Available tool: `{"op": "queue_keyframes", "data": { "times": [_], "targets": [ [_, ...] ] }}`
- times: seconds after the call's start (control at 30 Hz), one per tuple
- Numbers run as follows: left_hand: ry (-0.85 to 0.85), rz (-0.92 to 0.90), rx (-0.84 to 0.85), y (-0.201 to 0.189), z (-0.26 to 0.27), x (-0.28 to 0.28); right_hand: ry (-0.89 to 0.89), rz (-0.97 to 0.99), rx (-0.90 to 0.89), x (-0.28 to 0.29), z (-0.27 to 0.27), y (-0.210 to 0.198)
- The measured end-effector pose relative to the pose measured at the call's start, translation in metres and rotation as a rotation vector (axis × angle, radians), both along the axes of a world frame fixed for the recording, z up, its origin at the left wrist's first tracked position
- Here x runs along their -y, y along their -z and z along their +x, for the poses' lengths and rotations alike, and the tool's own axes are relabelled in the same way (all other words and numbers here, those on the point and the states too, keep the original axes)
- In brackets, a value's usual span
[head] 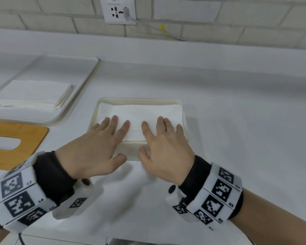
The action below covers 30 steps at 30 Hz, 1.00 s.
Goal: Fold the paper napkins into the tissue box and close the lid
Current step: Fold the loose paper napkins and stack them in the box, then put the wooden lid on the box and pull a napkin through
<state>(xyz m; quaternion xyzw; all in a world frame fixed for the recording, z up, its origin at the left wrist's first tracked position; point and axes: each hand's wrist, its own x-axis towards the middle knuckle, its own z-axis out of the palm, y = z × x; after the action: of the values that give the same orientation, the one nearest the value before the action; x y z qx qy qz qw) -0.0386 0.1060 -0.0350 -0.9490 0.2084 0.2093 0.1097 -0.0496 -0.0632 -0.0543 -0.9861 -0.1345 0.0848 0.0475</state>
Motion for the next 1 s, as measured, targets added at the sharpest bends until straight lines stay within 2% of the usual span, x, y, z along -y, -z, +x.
{"op": "queue_keyframes", "data": {
  "times": [0.1,0.13,0.2,0.3,0.37,0.43,0.5,0.53,0.6,0.77,0.87,1.0],
  "targets": [
    [0.014,0.169,0.059,-0.002,0.001,-0.003,-0.008,-0.015,0.093,-0.008,0.003,-0.010],
    [0.007,0.208,0.068,-0.003,0.001,-0.004,-0.042,-0.039,0.076,-0.010,0.004,-0.012],
    [-0.030,0.231,0.045,-0.006,-0.001,-0.003,-0.137,-0.048,0.034,-0.012,0.005,-0.008],
    [-0.093,0.190,0.011,-0.007,0.001,-0.007,-0.163,-0.115,0.003,-0.018,0.008,-0.004],
    [-0.143,0.056,0.016,-0.008,0.006,-0.021,-0.149,-0.130,-0.010,-0.021,0.010,-0.002],
    [-0.234,-0.209,0.083,-0.010,0.008,-0.045,-0.131,-0.126,-0.011,-0.023,0.010,0.000],
    [-0.415,-0.525,0.143,-0.013,0.010,-0.070,-0.122,-0.122,-0.013,-0.023,0.010,0.000],
    [-0.524,-0.605,0.162,-0.011,0.011,-0.084,-0.121,-0.128,-0.014,-0.023,0.009,0.001],
    [-0.707,-0.548,0.170,0.000,0.015,-0.112,-0.117,-0.137,-0.010,-0.024,0.010,0.001],
    [-1.048,-0.128,-0.007,0.044,0.022,-0.160,-0.116,-0.162,0.004,-0.025,0.010,0.001],
    [-1.068,-0.039,0.064,0.058,0.021,-0.163,-0.114,-0.172,0.009,-0.026,0.010,0.001],
    [-1.047,-0.037,0.148,0.062,0.028,-0.169,-0.113,-0.176,0.013,-0.025,0.010,0.001]
  ]
}}
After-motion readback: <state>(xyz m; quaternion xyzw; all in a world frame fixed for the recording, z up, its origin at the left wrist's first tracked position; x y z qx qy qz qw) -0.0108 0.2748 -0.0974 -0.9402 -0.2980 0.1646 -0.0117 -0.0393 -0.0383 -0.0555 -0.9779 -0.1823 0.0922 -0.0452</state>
